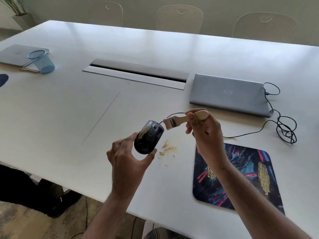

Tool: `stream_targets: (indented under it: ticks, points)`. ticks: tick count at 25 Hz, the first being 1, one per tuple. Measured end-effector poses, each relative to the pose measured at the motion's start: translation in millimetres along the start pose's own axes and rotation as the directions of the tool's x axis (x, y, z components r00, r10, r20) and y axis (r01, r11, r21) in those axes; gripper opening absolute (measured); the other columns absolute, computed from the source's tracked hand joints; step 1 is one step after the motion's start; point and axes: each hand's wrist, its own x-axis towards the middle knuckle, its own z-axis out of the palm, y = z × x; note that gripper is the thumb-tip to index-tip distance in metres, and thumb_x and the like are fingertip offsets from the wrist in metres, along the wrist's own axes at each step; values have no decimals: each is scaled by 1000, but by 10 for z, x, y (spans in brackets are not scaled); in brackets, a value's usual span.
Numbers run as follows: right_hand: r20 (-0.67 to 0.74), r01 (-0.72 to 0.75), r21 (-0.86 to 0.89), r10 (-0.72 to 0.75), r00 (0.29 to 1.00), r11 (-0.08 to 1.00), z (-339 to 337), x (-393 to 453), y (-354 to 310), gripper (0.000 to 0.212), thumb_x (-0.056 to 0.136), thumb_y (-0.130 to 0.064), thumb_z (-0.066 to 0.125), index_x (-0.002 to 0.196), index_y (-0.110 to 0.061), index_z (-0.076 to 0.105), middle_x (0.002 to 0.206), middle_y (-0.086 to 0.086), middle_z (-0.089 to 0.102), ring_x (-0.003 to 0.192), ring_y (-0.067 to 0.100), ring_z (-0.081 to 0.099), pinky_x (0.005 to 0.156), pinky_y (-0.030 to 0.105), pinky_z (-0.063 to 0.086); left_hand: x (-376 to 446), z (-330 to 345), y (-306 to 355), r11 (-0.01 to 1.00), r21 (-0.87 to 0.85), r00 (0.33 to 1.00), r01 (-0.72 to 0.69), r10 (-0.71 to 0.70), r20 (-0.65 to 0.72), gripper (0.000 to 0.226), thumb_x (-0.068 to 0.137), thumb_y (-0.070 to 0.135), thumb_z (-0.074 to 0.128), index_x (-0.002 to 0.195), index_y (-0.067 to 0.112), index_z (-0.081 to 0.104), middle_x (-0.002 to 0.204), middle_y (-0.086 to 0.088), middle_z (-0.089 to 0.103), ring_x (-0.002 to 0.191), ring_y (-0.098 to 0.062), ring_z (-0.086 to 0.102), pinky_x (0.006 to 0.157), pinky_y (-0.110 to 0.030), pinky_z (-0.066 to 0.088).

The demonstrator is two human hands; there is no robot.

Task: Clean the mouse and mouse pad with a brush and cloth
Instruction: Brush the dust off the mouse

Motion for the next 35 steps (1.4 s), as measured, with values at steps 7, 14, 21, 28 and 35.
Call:
stream_targets:
  ticks: [7,14,21,28,35]
  points:
    - [19,0,16,0,1000,1000,136,56,-199,12,103,-10,65,93,-4,70,70,9,74,59,22,71,59,27,56,-19,-10,37,999,6,999,-40,40,-15,75,67,36,95,132,13,65,112,18,52,111,-3,37,92,-56,49]
    - [-15,20,-111,-22,1000,994,148,284,-108,14,103,-20,64,95,-10,69,72,3,76,63,22,75,65,48,63,-15,17,-63,996,51,997,-79,79,4,77,67,38,94,133,12,65,118,2,69,117,-17,49,94,-43,41]
    - [47,-3,10,3,999,1000,170,129,-123,12,105,-9,61,95,-1,63,71,12,73,62,28,72,54,15,46,-30,21,-58,997,43,997,-72,72,-10,76,68,38,94,133,13,64,115,6,66,117,-15,47,94,-43,42]
    - [5,25,64,-26,1000,998,137,79,-160,16,105,-14,64,98,0,64,75,10,78,64,22,76,53,12,45,-26,6,-40,996,50,998,-69,69,-10,75,68,38,94,133,14,65,115,9,67,116,-14,49,95,-41,40]
    - [44,92,-34,-90,995,995,141,102,-139,23,95,-26,77,91,-6,67,75,3,79,69,17,78,59,22,55,-16,-6,-59,996,53,997,-79,79,-1,74,69,38,93,134,16,65,118,7,70,117,-15,50,96,-40,38]
